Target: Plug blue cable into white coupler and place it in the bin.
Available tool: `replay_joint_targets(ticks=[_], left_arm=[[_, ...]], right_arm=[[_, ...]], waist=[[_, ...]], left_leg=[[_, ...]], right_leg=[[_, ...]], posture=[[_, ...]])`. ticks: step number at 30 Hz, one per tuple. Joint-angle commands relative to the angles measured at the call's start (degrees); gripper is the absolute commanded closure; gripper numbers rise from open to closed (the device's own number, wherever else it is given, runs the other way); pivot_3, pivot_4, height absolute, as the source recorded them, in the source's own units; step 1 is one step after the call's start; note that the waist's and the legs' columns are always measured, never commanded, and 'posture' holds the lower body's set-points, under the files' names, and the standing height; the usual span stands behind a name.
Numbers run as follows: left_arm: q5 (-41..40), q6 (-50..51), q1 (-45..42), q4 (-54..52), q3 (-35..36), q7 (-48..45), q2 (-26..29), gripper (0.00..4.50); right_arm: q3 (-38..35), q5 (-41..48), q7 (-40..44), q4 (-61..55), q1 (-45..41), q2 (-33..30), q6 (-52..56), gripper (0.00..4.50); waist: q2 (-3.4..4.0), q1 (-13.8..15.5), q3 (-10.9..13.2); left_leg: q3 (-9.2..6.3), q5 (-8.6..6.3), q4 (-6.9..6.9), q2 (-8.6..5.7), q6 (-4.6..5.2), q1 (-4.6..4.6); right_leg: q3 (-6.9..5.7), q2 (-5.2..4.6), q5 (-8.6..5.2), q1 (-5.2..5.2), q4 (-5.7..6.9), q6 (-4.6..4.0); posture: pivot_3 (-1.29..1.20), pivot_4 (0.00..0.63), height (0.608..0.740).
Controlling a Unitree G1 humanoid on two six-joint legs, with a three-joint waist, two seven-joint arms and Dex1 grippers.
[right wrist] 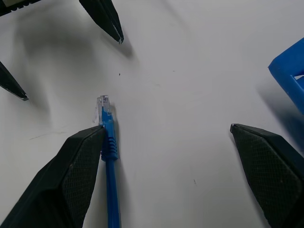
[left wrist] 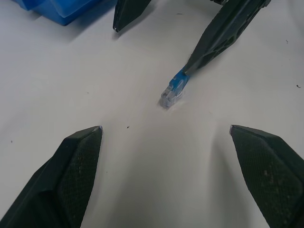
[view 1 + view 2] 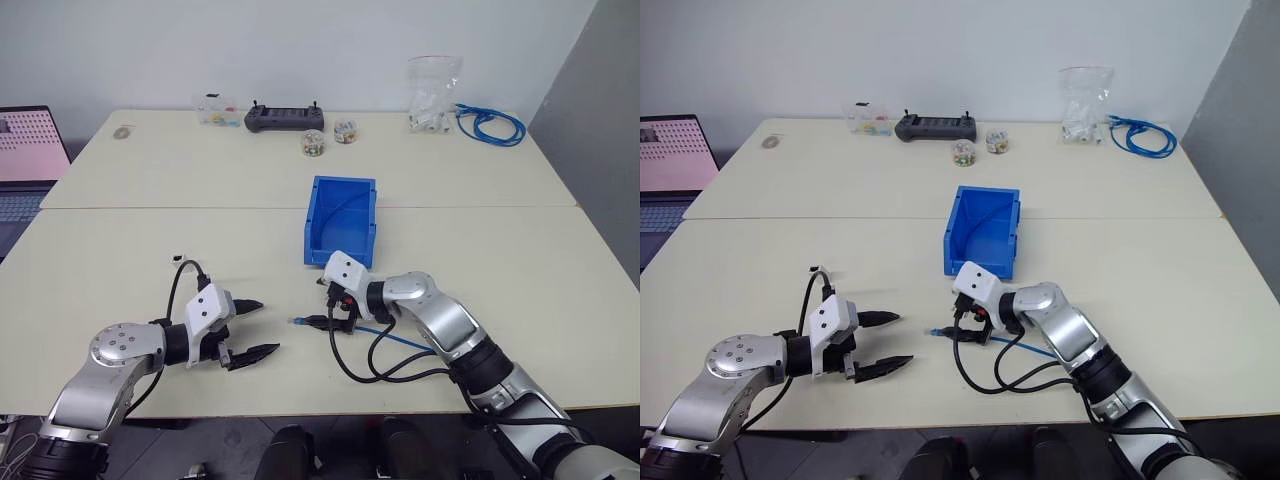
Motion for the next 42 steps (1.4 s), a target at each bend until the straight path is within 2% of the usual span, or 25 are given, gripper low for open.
replay_joint_targets(ticks=[1,28,35,42], left_arm=[[-0.85,0.44,-0.44,-2.51,0.56,0.04,0.3,0.0],[-1.0,1.55,0.19,-3.87,1.08,0.32,0.48,0.0],[-1.12,2.53,-0.38,-4.43,1.1,0.35,0.62,0.0],[-1.08,2.93,-1.17,-4.37,0.82,0.42,0.47,0.0]], right_arm=[[-0.16,-1.18,-0.81,0.99,-1.12,0.71,-1.76,0.02],[-0.38,-4.96,-3.2,7.37,-0.52,2.14,-8.84,0.02],[-4.46,-1.45,-1.15,1.94,-1.9,0.92,-4.16,0.02],[-3.99,0.08,0.71,-2.93,0.55,-0.46,0.21,0.02]], waist=[[0.0,0.0,0.0],[-0.01,-0.09,-0.01],[-0.01,-0.01,-0.01],[-0.01,0.0,-0.01]], left_leg=[[0.0,0.0,0.0,0.0,0.0,0.0],[0.03,0.0,0.0,0.01,0.0,0.02],[0.03,0.0,0.01,0.01,0.0,0.0],[0.02,0.0,0.0,0.01,0.0,-0.05]], right_leg=[[0.0,0.0,0.0,0.0,0.0,0.0],[0.02,0.01,0.0,0.0,0.02,0.0],[0.03,0.01,0.0,0.0,0.01,0.0],[0.01,0.01,0.0,-0.07,0.03,0.0]], posture=[[0.0,0.15,0.74],[0.0,0.15,0.74],[0.0,0.15,0.74],[0.0,0.15,0.74]])
